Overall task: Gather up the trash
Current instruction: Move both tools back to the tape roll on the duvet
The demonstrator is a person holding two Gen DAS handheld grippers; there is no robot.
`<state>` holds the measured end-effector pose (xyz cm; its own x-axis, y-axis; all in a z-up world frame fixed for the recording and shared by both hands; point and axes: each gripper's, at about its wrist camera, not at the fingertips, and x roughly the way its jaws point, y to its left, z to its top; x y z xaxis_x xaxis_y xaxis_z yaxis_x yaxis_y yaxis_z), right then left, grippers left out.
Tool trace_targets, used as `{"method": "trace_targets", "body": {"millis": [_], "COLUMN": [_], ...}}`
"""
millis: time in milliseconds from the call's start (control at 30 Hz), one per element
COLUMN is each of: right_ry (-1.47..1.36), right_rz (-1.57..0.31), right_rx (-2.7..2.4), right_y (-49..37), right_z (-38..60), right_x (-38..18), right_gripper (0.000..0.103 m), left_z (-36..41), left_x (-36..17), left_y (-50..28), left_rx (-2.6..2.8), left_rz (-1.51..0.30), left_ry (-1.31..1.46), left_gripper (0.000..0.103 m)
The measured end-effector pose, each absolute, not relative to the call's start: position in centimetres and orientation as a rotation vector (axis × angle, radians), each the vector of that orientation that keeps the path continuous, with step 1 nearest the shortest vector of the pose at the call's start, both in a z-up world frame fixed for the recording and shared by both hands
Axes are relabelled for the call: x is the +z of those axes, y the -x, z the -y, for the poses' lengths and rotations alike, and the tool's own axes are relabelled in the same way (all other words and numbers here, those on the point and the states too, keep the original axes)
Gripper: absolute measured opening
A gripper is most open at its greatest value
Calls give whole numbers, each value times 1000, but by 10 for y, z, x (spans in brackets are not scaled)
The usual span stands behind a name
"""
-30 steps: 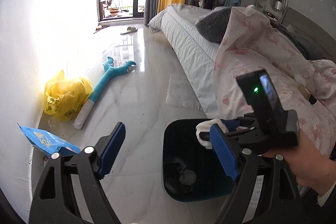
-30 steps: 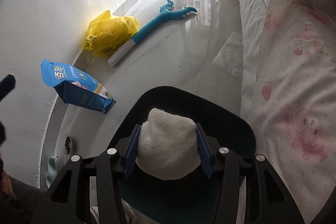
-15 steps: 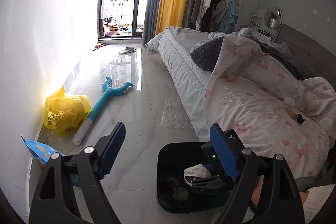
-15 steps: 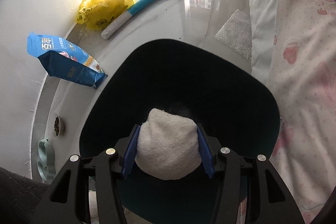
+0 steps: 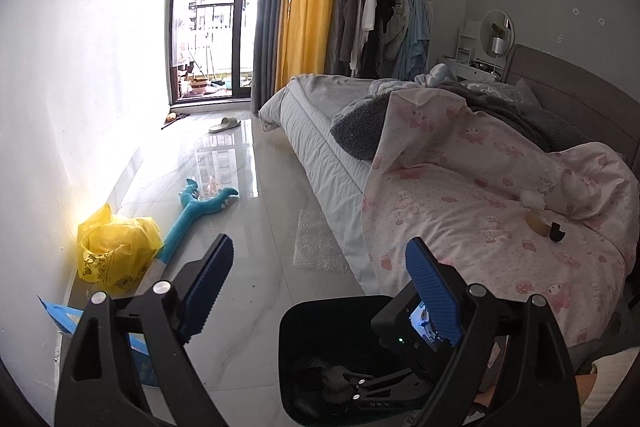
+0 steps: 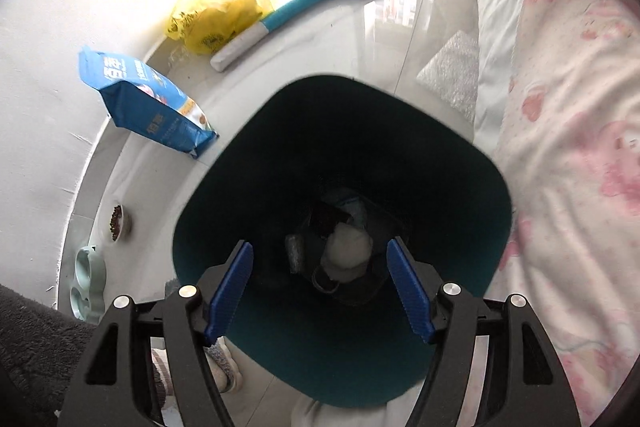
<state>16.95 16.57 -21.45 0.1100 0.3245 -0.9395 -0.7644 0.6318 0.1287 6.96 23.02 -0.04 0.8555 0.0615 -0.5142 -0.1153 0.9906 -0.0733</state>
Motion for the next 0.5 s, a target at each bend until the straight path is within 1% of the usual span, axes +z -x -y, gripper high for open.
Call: {"method": "trace_targets", "body": {"millis": [167,500], "right_ry": [396,250], "right_rz": [-1136,-1004], "right_rx": [858,847], "right_y": [-170,-190], "right_z": [-147,-97], "right_x": [-180,-133], "right_gripper": [72,72], "left_z": [-219,-201], "left_x": [5,9], "left_y": [-79,-106], "left_rx": [72,42], "left_rz": [-519,-527], "left_ry": [116,136], "left_gripper": [90,91]}}
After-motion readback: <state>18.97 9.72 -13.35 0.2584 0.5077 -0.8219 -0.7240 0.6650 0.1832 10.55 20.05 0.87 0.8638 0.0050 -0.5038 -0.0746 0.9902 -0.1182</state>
